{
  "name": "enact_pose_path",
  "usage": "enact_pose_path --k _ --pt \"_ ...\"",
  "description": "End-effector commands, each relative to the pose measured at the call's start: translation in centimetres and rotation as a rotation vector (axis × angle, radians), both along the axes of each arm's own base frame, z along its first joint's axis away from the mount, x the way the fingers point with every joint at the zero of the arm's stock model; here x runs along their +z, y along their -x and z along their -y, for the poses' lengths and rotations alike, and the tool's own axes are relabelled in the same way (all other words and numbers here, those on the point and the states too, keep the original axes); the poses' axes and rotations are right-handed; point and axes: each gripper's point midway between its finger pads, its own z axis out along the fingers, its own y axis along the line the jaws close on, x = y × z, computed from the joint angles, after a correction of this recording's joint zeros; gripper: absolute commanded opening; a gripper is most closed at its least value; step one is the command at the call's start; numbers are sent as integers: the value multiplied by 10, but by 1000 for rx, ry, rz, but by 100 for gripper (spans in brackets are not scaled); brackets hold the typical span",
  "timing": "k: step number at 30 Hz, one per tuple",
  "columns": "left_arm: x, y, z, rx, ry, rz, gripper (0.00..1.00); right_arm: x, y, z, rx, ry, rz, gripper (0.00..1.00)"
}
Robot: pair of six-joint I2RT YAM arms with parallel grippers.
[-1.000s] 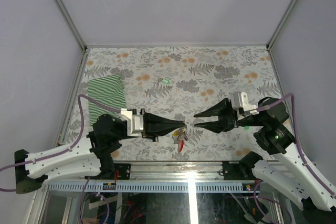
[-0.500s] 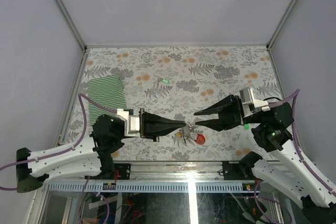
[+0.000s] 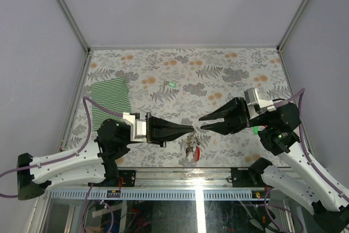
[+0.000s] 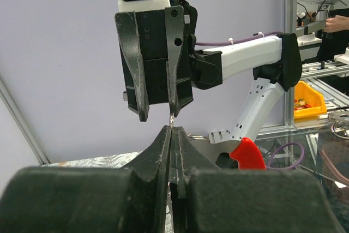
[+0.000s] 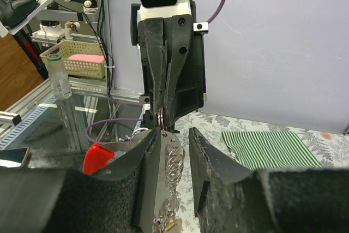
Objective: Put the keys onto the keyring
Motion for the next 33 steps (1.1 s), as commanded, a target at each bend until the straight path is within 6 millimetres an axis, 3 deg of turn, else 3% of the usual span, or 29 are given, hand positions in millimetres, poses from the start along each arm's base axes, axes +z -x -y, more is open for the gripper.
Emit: enact_pose_path --k 1,23,33 --pt "33 2 -12 13 124 40 0 6 11 0 48 -18 39 34" --pt "36 0 -11 20 132 41 0 1 13 -8 71 -3 22 27" --pt "38 -2 -11 27 137 37 0 -1 14 -11 86 4 15 15"
